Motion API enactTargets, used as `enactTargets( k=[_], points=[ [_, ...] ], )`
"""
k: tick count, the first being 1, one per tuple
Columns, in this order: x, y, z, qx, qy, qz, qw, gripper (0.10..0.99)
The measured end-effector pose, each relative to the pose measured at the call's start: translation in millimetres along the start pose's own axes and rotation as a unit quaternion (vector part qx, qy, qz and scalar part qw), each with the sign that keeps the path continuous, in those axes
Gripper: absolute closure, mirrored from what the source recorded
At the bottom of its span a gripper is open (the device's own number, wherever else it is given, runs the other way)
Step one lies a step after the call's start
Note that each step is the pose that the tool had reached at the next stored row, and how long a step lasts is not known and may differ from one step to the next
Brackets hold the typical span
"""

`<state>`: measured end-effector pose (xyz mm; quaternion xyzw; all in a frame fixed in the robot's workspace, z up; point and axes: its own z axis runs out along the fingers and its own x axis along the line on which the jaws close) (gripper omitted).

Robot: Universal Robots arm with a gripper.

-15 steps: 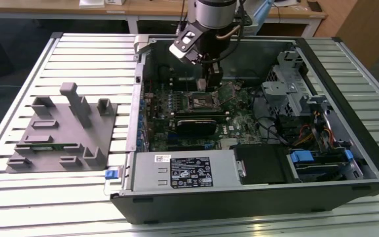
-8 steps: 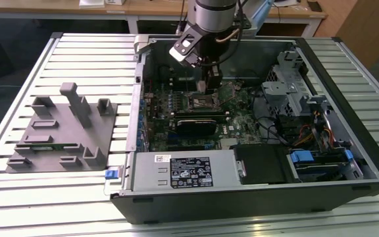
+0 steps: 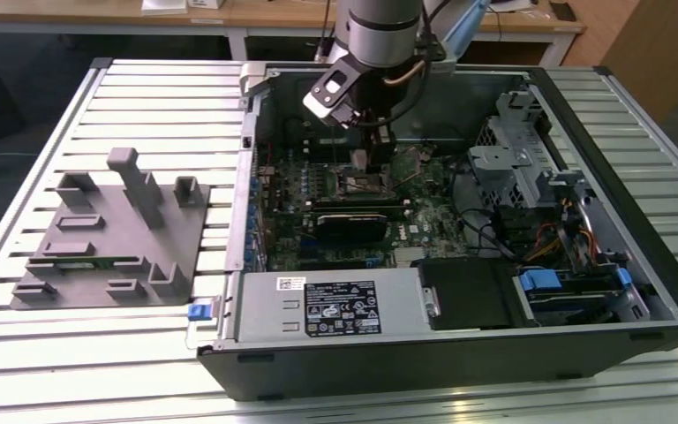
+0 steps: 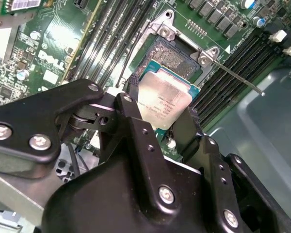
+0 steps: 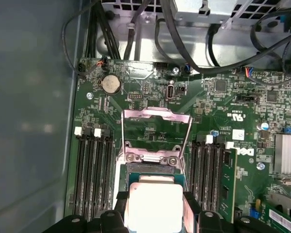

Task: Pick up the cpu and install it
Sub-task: 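Place the cpu into insertion slot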

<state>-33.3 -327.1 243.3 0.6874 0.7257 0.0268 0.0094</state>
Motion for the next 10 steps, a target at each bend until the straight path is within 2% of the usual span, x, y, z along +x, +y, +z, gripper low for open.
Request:
enactTargets(
  k=[10],
  points=[
    [-0.3, -2.3, 15.6, 0.0, 0.0002, -0.002, 1.0, 0.557]
  ],
)
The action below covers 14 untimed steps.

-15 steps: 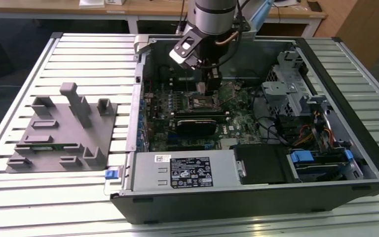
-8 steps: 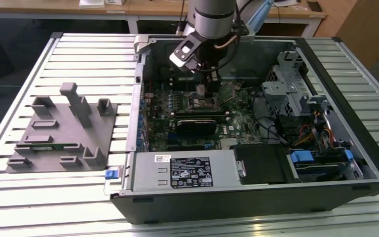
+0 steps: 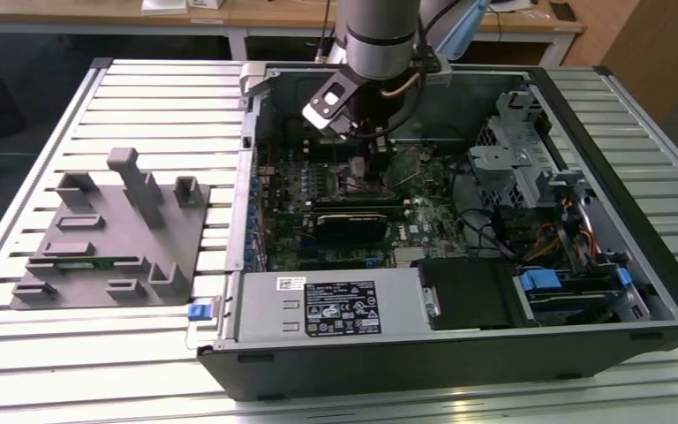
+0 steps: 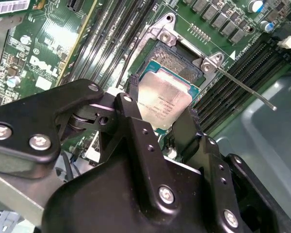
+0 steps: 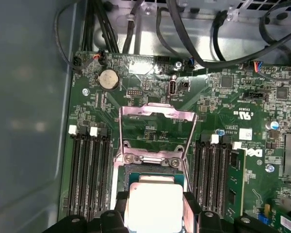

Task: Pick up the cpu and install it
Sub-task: 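Place the cpu into insertion slot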

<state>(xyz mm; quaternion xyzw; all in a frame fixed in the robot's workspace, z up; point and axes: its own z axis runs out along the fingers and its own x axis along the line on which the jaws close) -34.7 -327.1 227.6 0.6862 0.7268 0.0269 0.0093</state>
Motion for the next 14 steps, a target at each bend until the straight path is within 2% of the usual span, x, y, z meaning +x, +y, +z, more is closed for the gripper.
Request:
enactTargets(
  k=[14],
  points=[
    [0.8, -2.5, 12.8, 0.0, 0.0, 0.001, 1.0, 0.557]
  ],
)
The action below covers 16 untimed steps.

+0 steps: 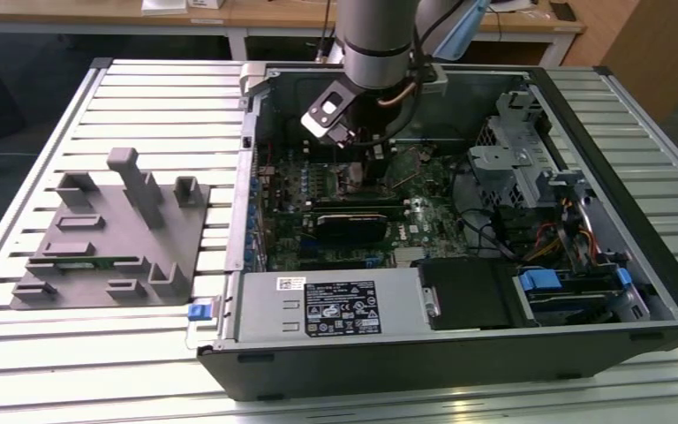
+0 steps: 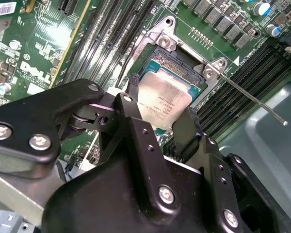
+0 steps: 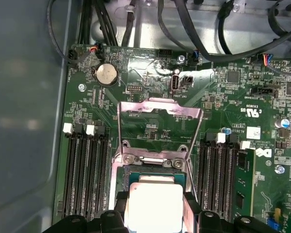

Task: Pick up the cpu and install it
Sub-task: 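Place the cpu into insertion slot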

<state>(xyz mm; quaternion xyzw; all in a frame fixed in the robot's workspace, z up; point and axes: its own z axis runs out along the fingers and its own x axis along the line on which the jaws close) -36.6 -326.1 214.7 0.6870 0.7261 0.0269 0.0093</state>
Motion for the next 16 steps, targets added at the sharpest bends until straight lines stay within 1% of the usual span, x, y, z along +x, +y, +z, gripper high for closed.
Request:
enactTargets(
  k=[4, 9, 16],
  points=[
    [0.2, -2.0, 3.1, -0.0001, -0.0004, 0.006, 1.0, 0.557],
    [4.3, -2.0, 7.3, -0.0003, -0.0003, 0.008, 1.0, 0.557],
    [4.2, -2.4, 12.0, -0.0002, -0.0005, 0.009, 1.0, 0.557]
  ],
)
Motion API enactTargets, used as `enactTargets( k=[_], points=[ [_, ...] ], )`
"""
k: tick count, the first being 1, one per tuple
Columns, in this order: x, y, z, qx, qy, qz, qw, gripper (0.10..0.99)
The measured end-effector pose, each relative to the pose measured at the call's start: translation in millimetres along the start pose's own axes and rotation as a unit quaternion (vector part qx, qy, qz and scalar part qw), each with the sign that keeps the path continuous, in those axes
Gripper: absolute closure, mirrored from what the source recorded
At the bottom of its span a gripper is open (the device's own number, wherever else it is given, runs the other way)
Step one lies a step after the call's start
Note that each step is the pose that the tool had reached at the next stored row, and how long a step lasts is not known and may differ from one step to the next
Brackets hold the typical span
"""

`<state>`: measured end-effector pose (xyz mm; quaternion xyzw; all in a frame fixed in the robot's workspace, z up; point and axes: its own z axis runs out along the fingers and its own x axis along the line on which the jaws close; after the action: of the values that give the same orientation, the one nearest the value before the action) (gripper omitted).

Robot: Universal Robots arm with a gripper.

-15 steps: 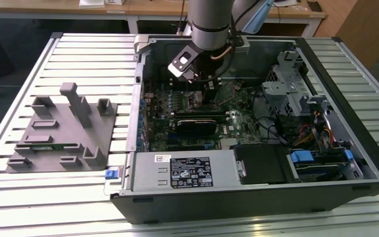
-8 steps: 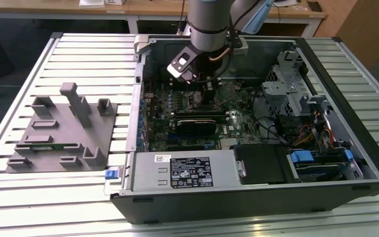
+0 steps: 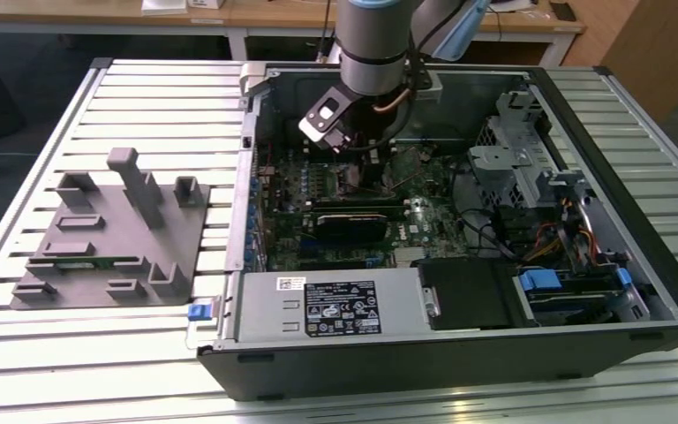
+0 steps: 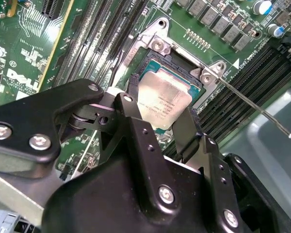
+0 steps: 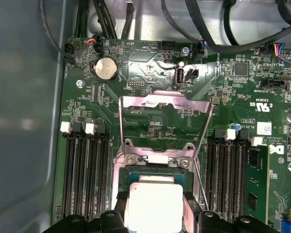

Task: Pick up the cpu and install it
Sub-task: 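Place the cpu into insertion slot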

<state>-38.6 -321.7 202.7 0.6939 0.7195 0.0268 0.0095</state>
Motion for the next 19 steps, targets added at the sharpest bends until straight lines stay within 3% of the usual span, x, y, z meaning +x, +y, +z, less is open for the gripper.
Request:
enactTargets(
  k=[19],
  points=[
    [-0.2, -0.5, 7.6, 0.0, -0.0003, 0.002, 1.0, 0.557]
  ],
)
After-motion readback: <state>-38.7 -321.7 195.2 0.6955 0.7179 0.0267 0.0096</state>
